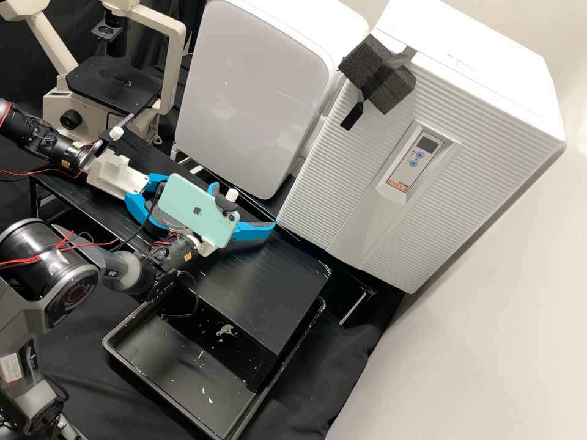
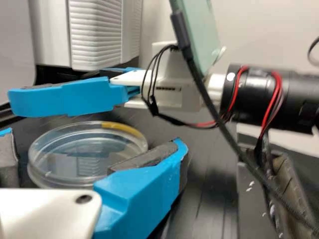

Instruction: Place the petri dish on the bench

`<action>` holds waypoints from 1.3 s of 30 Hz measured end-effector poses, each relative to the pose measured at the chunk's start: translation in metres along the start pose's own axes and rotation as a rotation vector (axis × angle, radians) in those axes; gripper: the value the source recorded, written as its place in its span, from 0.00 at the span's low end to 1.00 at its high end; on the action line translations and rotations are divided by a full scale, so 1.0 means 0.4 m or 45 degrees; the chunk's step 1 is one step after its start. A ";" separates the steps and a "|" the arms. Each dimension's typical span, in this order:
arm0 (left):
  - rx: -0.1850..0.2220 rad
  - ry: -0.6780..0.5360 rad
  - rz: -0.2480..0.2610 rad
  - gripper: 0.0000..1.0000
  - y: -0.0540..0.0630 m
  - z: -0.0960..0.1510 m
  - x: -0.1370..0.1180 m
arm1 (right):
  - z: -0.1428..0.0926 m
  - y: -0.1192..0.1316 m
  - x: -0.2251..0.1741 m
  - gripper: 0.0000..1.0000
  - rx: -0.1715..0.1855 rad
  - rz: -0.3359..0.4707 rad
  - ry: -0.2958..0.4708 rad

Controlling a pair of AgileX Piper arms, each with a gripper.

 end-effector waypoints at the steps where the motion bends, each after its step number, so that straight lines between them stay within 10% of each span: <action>1: 0.065 0.066 0.002 1.00 -0.002 -0.002 -0.008 | 0.000 0.000 0.000 1.00 0.000 0.000 0.000; 8: 0.384 0.425 0.137 1.00 0.029 0.012 -0.092 | 0.000 0.000 0.000 1.00 0.000 0.000 0.000; 22: 0.355 0.460 0.209 1.00 0.015 0.042 -0.167 | 0.000 0.000 0.000 1.00 0.000 0.000 0.000; 33: -0.100 0.116 0.233 1.00 0.051 -0.009 -0.115 | 0.000 0.000 0.000 1.00 0.000 0.000 0.000; 39: -0.105 0.090 0.210 1.00 0.083 -0.036 -0.077 | 0.000 0.000 0.000 1.00 0.000 0.000 0.000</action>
